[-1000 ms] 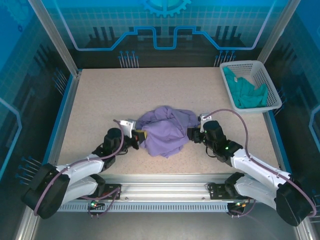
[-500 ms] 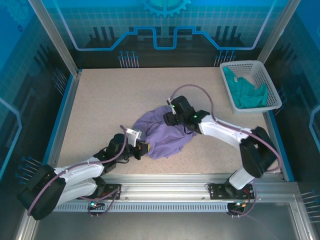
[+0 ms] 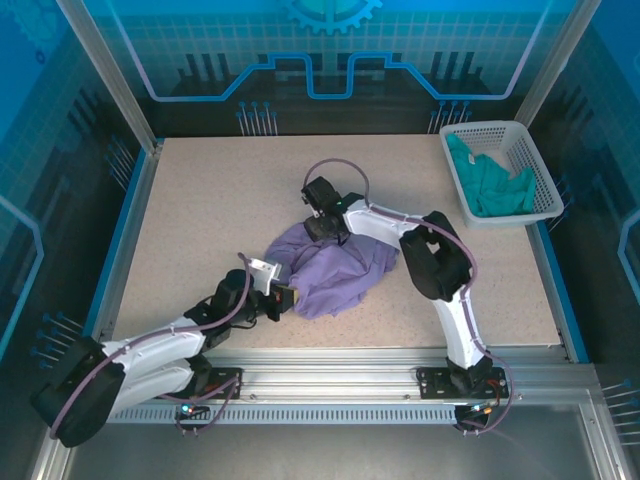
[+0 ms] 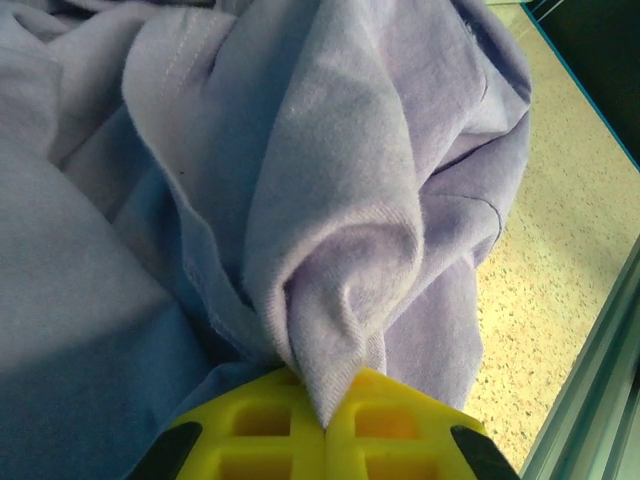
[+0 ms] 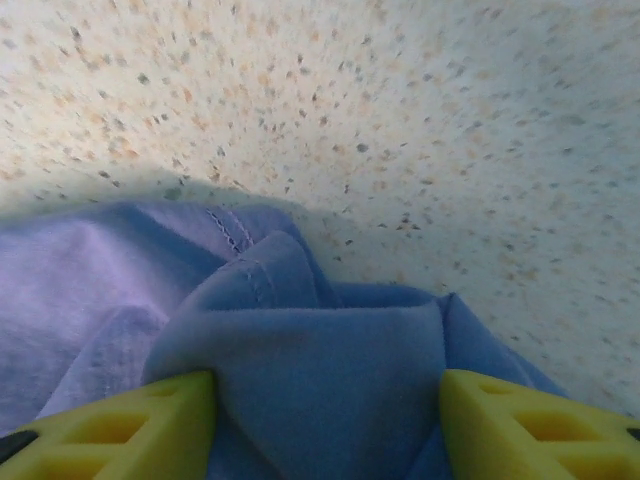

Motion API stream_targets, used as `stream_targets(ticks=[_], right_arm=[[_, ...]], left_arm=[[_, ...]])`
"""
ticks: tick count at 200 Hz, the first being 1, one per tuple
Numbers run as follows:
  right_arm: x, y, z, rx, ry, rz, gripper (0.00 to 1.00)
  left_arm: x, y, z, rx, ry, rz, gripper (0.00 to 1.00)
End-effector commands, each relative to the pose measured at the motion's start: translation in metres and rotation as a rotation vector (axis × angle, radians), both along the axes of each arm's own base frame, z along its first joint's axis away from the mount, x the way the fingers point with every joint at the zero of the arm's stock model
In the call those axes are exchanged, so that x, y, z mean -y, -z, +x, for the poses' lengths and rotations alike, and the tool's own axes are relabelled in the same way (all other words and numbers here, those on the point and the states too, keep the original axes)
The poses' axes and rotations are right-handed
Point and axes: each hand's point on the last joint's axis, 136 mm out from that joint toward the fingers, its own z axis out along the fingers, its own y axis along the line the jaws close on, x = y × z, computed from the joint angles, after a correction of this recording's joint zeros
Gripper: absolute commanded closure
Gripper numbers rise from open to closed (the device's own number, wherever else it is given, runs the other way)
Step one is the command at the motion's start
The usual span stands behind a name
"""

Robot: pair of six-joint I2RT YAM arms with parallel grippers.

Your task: Fold the inside-out t-shirt

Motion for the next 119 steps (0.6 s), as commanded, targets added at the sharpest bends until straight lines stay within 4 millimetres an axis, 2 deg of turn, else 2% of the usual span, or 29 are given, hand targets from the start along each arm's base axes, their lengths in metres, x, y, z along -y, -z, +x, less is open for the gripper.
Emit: stream_targets(ticks=[1, 13, 24, 45, 69, 89, 102, 119], right_arm=[[0.007, -0.001, 0.002, -0.041, 0.003, -0.029, 0.61], [0.005, -0.015, 0.006, -0.037, -0.002, 0.021, 0.84], [0.005, -0.038, 0.012, -0.014, -0.002, 0.099, 1.0], [0.016, -0.106, 0.023, 0.097, 0.014, 0.294, 1.0], [0.042, -0.207, 0.025, 0.294, 0.029, 0.533, 1.0], [0.069, -0.286, 0.013, 0.46, 0.033, 0.674, 1.0], [0.09, -0.335, -0.003, 0.572, 0.034, 0.752, 1.0], [0.115, -0.378, -0.028, 0.691, 0.039, 0.803, 1.0]], left_arm=[[-0.009, 0.003, -0.001, 0.006, -0.041, 0.027, 0.94], [-0.014, -0.002, 0.002, 0.024, -0.075, 0.027, 0.95], [-0.019, -0.007, 0.007, 0.045, -0.114, 0.028, 0.94], [-0.029, -0.026, 0.019, 0.121, -0.191, 0.016, 0.94], [-0.037, -0.062, 0.035, 0.266, -0.263, -0.004, 0.94], [-0.041, -0.103, 0.049, 0.418, -0.306, -0.008, 0.94], [-0.042, -0.136, 0.057, 0.52, -0.324, 0.002, 0.94], [-0.042, -0.181, 0.061, 0.674, -0.319, 0.018, 0.94]])
